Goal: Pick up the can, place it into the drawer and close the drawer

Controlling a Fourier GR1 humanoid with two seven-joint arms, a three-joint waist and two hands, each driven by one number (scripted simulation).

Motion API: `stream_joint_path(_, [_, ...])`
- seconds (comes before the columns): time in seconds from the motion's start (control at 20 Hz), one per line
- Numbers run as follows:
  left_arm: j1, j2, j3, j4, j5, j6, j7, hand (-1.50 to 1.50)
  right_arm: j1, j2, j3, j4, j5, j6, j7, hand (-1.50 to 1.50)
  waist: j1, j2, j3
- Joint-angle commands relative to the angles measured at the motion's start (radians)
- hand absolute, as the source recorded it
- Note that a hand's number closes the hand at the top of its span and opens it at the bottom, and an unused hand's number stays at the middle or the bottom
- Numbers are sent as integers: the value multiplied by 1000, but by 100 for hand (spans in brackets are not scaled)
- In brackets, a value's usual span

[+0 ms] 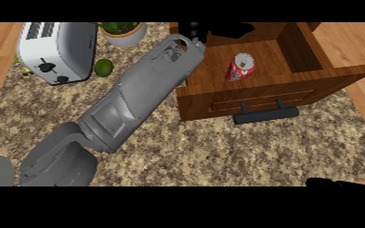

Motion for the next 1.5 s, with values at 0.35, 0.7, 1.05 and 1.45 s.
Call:
stream_joint_path(0.35, [-22,0,33,-37,93,11,-66,-150,-41,-69,106,-14,297,-10,-86,-150,33,-3,-1])
stream_joint_path(0.7, [-26,0,12,-56,103,54,-77,-150,-112,-140,221,56,592,-30,-71,-150,77,-11,-2])
stream_joint_path(1.05, [-17,0,32,-60,89,36,-59,-150,-148,-162,307,263,831,-117,-143,-150,116,-23,-1])
stream_joint_path(1.45, [6,123,23,-225,40,15,102,-150,-234,-69,331,513,992,-299,-106,-150,159,-40,-2])
